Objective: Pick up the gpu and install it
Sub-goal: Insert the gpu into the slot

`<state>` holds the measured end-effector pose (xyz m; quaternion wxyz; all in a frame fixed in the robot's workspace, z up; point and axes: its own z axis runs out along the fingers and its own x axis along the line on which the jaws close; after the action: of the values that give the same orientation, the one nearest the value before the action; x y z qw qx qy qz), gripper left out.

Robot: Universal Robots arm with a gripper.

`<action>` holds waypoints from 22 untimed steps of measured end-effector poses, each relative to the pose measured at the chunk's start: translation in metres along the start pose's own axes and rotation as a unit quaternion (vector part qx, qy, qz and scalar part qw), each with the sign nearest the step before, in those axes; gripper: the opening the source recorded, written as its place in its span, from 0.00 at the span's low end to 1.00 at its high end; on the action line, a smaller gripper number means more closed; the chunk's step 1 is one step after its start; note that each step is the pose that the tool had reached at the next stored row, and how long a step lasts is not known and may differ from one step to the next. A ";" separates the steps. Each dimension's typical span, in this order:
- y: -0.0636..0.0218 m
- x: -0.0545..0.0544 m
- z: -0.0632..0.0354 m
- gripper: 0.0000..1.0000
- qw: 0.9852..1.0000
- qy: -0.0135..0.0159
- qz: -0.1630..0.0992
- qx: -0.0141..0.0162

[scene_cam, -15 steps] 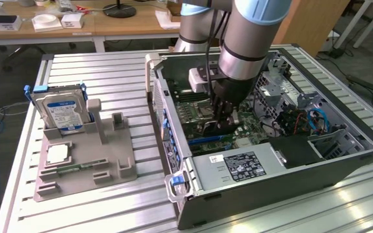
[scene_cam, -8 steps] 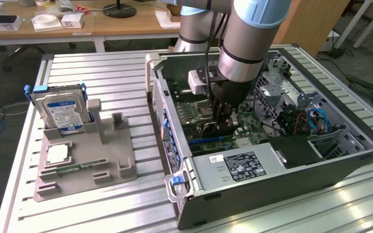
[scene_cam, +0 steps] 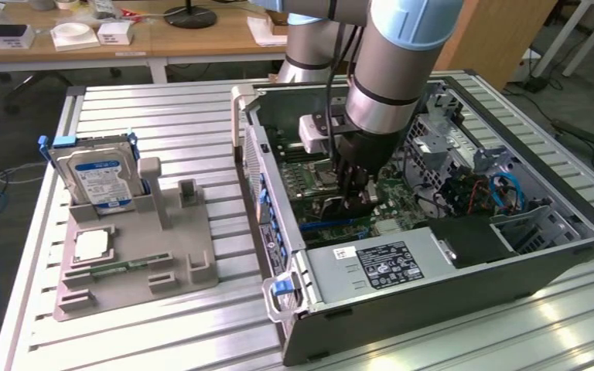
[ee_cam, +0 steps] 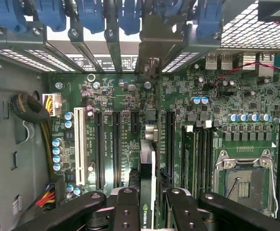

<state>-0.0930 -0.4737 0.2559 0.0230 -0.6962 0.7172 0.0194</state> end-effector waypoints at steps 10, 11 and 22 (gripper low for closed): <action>0.0003 0.000 0.0051 0.26 1.000 0.000 0.000 0.000; 0.0004 0.000 0.0057 0.26 1.000 0.000 0.000 0.000; 0.0006 0.000 0.0061 0.26 1.000 0.000 0.000 0.000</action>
<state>-0.0935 -0.4737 0.2498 0.0230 -0.6962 0.7172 0.0194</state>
